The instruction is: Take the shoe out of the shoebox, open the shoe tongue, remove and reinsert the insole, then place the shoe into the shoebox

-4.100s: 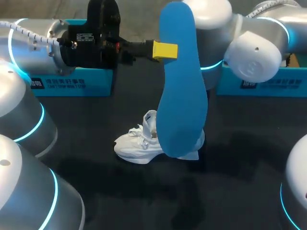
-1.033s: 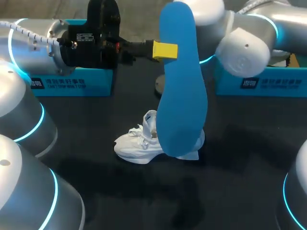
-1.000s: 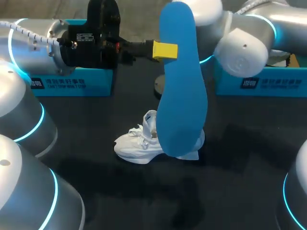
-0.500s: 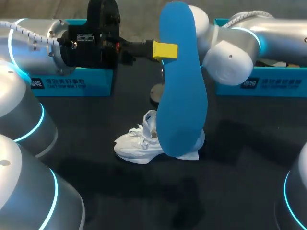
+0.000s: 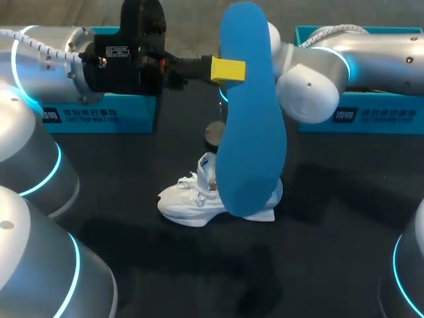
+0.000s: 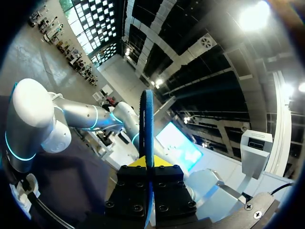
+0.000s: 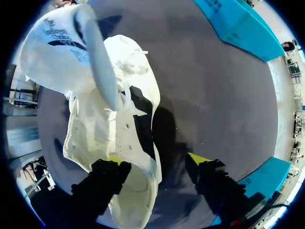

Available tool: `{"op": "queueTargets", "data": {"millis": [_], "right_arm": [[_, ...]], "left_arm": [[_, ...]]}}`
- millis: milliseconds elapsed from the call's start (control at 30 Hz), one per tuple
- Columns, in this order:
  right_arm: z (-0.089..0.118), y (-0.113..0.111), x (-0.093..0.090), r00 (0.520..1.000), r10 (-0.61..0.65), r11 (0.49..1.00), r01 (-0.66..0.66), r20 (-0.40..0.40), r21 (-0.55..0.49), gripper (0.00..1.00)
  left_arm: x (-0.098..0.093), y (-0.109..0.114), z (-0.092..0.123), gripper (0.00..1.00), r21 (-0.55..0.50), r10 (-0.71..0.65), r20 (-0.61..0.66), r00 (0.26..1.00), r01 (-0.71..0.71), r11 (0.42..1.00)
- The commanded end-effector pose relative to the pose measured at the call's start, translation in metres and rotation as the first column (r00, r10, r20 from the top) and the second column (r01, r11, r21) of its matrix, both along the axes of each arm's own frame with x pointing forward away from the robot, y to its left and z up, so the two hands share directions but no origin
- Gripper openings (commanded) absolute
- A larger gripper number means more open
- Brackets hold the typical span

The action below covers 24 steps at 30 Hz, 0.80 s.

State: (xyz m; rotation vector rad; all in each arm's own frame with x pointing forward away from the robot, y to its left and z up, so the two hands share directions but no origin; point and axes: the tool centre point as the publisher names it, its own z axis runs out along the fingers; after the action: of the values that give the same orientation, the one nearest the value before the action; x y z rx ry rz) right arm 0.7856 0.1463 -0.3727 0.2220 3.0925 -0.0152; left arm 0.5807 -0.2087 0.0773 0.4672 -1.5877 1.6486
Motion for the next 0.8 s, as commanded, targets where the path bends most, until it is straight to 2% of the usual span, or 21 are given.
{"op": "queueTargets", "data": {"millis": [33,233,800], "right_arm": [[-0.0046,-0.0021,-0.0027,1.0,-0.009,1.0,0.009,-0.001,0.005,0.0],[-0.0131,-0.0038,-0.0093,1.0,-0.015,0.999,0.016,-0.022,0.039,0.0],[-0.0131,-0.0038,-0.0093,1.0,-0.015,0.999,0.016,-0.022,0.039,0.0]], "left_arm": [[-0.0002,-0.0012,-0.0006,0.0,0.0,0.001,-0.001,1.0,-0.001,1.0],[-0.0002,-0.0012,-0.0006,0.0,0.0,0.001,-0.001,1.0,-0.001,1.0],[-0.0002,-0.0012,-0.0006,0.0,0.0,0.001,-0.001,1.0,-0.001,1.0]]}}
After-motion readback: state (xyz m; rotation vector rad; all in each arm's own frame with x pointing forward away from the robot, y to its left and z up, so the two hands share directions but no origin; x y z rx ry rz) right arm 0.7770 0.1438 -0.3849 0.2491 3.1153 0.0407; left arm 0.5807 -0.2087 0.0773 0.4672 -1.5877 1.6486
